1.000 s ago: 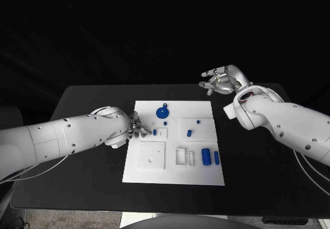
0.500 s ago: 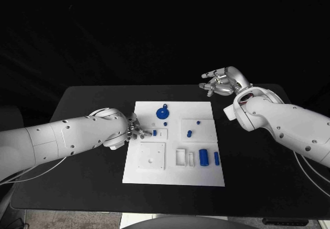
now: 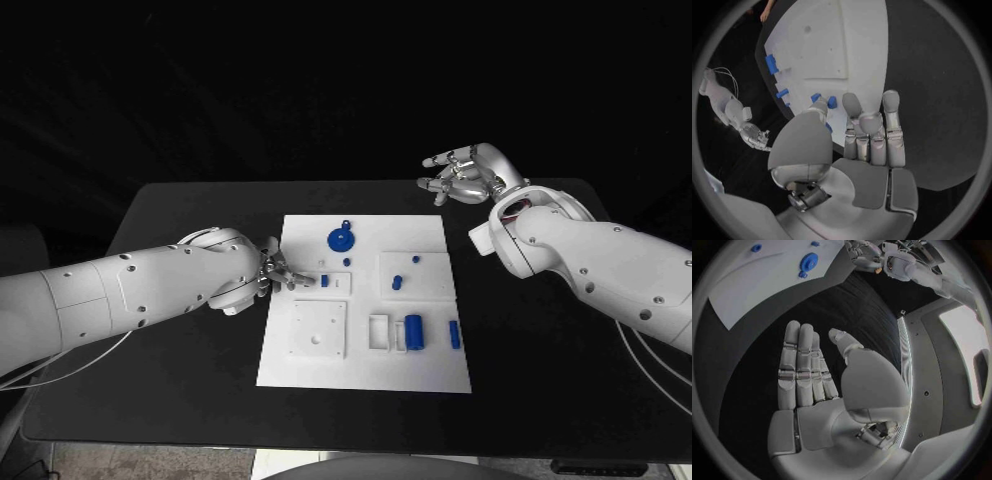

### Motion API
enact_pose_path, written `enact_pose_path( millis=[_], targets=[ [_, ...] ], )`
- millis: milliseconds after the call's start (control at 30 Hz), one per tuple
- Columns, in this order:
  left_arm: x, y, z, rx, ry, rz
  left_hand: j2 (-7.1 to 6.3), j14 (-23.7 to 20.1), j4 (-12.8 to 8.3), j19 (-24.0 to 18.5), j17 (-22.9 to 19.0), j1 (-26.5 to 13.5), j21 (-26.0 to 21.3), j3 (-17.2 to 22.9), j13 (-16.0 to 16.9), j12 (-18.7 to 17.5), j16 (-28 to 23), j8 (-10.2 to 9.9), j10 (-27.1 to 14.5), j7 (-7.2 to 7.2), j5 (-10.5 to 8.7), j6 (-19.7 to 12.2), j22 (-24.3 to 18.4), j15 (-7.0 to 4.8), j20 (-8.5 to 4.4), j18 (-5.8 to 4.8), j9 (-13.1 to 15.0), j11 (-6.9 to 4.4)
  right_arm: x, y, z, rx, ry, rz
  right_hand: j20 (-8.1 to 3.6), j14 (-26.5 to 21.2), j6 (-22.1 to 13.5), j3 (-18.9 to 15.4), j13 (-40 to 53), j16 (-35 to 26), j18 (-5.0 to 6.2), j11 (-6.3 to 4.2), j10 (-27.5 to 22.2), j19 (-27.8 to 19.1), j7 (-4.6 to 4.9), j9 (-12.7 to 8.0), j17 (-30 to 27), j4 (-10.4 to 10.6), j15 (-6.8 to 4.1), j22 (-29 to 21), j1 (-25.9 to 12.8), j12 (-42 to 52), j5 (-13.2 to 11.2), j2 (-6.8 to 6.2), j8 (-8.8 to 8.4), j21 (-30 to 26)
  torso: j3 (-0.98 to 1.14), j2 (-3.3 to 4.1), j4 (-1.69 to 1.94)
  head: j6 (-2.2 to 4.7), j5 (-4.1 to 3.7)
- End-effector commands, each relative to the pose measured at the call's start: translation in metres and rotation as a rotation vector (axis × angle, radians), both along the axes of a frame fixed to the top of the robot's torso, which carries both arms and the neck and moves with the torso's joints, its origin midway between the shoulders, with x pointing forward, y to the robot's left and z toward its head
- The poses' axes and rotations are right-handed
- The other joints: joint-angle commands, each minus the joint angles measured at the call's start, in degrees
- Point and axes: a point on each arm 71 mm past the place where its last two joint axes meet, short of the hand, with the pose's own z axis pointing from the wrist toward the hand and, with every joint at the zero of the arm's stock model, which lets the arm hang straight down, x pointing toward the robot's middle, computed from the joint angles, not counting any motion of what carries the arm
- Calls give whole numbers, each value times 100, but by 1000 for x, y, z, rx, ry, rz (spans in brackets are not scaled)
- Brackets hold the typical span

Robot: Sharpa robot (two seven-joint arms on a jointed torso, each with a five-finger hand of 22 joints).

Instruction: Assemble the parts on the task board

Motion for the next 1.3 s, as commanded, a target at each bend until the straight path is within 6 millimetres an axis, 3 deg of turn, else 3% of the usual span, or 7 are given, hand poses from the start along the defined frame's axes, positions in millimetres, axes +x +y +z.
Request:
enact_pose_path(
  millis=[33, 300, 533, 700, 833, 1067, 1300],
  targets=[
    [1, 1, 6, -37, -5, 21, 82, -100, -18, -34, -146, 17, -66, 51, -40, -115, -115, -3, 271, 27, 189, -117, 94, 0, -78, -63, -65, 66, 0, 1, 0, -1, 1, 13, 22, 25, -27, -25, -9, -24, -65, 7, -31, -12, 2, -5, 6, -19, 18, -5, 12, 30, 39, 15, -18, 38, 2, 1, 0, 4, -4],
    [6, 1, 22, -120, -2, 45, 114, -425, -38, -164, -408, 51, -411, 0, -102, -581, -339, 88, 80, 196, 230, -688, 60, 51, -138, -233, -578, 166, 0, 1, -1, -1, 3, 12, 23, 29, -57, -32, -10, -23, -64, 8, -31, -9, 4, -6, 5, -14, 19, -15, 10, 29, 43, 15, -19, 37, 2, 0, -3, 28, -1],
    [13, -1, 36, -202, -47, 60, 253, -670, -112, -196, -976, 170, -1044, -40, -199, -1063, -571, 708, -181, 316, 172, -1181, -39, 181, -11, -233, -1443, 279, 0, 1, -2, 1, 5, 12, 23, 29, -57, -32, -10, -23, -64, 8, -31, -9, 4, -6, 5, -14, 19, -15, 10, 29, 43, 15, -19, 37, 6, 3, -14, 52, -9],
    [20, -9, 50, -289, -164, 27, 841, -1484, -1395, -728, -1592, 1700, -1828, 256, -934, -2336, -1612, 608, -1102, 545, 1098, -1386, -557, 511, 265, -255, -1901, 585, 0, 1, -3, 1, 8, 12, 22, 30, -56, -32, -10, -23, -63, 7, -28, -4, 4, -6, 5, -13, 18, -22, 16, 31, 44, 18, -18, 39, 8, 5, -10, 76, -32],
    [24, -21, 63, -335, -299, -73, 896, -1501, -2269, -844, -1970, 2408, -1865, 493, -1543, -3298, -2021, 353, -1151, 708, 996, -1275, -297, 615, 332, -91, -2545, 748, 1, 1, -3, 2, 10, 12, 22, 30, -56, -32, -10, -23, -63, 7, -28, -4, 4, -6, 5, -13, 18, -22, 16, 31, 44, 18, -18, 39, 10, 10, -16, 103, -54],
    [24, -49, 78, -275, -510, -306, 887, -1423, -2789, -1086, -2111, 2359, -1361, 636, -1549, -4063, -2012, -10, -1105, 691, 693, -1008, 159, 645, 404, 87, -3142, 891, 1, 2, -4, 2, 12, 12, 20, 33, -42, -28, -9, -20, -63, 5, -27, 2, 3, -5, 7, -14, 16, -26, 16, 33, 46, 21, -17, 42, 5, 6, -5, 130, -71],
    [23, -76, 80, -170, -628, -490, 816, -1385, -2825, -1062, -2138, 2121, -1310, 612, -1554, -4080, -1889, -27, -1181, 602, 504, -910, 85, 614, 402, 71, -3298, 865, 1, 4, -5, 4, 14, 19, 20, 33, -42, -28, -9, -20, -63, 5, -27, 2, 3, -5, 7, -14, 16, -26, 16, 33, 46, 21, -17, 42, 9, 11, -16, 167, -79]
  ],
)
